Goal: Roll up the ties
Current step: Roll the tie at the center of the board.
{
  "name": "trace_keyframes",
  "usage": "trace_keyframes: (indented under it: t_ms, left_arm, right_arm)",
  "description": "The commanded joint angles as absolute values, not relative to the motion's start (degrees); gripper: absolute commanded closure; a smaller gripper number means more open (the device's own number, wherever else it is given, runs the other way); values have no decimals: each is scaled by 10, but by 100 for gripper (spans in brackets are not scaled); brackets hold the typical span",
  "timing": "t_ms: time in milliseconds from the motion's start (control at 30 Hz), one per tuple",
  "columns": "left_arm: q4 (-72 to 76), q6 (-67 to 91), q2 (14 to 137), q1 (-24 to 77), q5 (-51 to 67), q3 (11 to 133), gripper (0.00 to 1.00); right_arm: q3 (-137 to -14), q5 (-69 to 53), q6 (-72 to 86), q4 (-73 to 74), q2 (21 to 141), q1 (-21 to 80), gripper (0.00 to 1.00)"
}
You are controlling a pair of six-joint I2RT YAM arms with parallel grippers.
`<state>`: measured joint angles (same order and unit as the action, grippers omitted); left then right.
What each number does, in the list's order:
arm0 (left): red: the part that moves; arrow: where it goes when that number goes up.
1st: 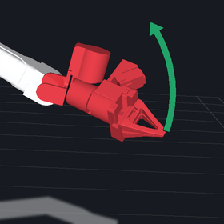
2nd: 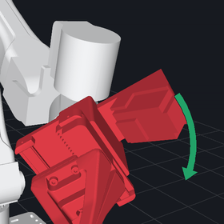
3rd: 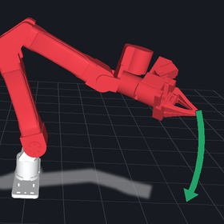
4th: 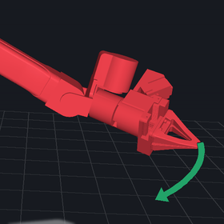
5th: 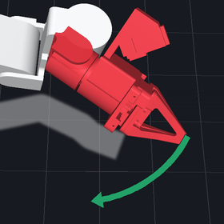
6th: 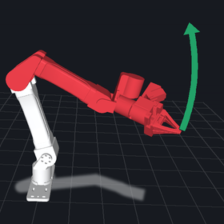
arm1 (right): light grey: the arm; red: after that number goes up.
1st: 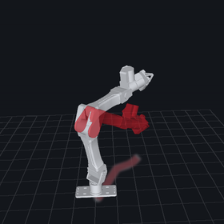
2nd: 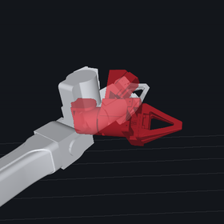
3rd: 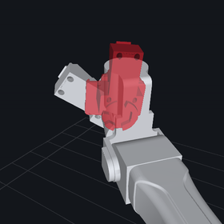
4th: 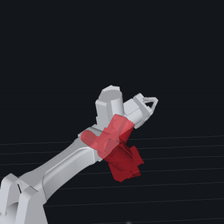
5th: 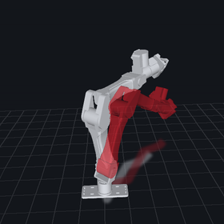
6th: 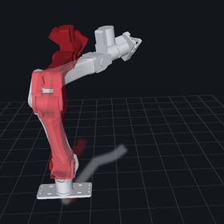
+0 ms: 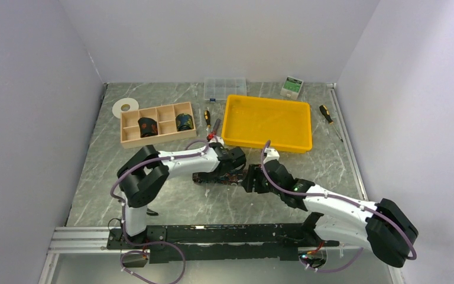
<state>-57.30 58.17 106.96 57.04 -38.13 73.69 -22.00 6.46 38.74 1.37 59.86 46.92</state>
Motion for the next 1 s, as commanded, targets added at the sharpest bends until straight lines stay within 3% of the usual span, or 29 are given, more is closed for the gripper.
trace_keyframes:
  t_ms: [0,133,400,967]
  left_arm:
    - [-571,601,1101,587,-378,771,95]
    - [-546,585,1115,592,-357,782,85]
    - [-491,552,1118,593,-303,789,44]
    - [-415,520,1038,593,-233,751,24]
  right_arm:
    - [-201,84,403,24,560,467,34]
    - [-195,90,405,38,540,467,34]
    - [-189,89,409,44,527,467,33]
    - [-184,92,421,60,502,466,32]
